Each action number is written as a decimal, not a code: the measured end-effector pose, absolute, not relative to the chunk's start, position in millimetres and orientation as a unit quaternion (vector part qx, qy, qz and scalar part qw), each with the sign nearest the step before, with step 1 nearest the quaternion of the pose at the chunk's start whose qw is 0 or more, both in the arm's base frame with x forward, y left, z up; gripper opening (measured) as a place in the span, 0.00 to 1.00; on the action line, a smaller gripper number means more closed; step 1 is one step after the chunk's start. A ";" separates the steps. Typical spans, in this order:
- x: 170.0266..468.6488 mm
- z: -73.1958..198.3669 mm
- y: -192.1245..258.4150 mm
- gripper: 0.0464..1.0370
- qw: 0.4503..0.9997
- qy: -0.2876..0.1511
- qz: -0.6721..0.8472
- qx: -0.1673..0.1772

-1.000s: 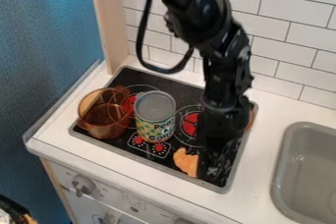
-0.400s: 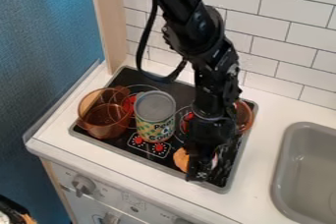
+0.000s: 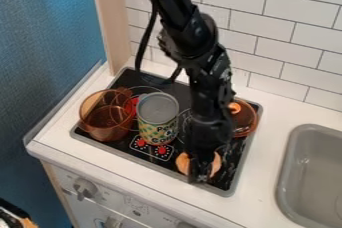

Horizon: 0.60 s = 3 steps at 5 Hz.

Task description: Deplacer le croissant dont l'objet plastic rouge

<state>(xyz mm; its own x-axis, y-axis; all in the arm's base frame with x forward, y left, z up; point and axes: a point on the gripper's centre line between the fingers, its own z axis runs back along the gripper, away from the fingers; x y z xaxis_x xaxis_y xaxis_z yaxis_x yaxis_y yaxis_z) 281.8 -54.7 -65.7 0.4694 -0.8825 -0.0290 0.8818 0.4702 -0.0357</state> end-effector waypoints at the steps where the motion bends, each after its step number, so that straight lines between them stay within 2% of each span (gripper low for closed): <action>1: 289.4 -67.1 -57.4 0.64 0.856 0.009 -0.517 -0.008; 2: 289.3 -67.3 -57.4 0.56 0.856 0.009 -0.518 -0.007; 3: 290.9 -66.2 -61.1 0.56 0.853 0.003 -0.522 -0.005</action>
<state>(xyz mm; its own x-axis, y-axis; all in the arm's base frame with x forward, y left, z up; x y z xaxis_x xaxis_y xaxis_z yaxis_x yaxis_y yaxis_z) 290.9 -61.1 -66.2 0.4557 -0.8901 0.0007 0.8901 0.4557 -0.0123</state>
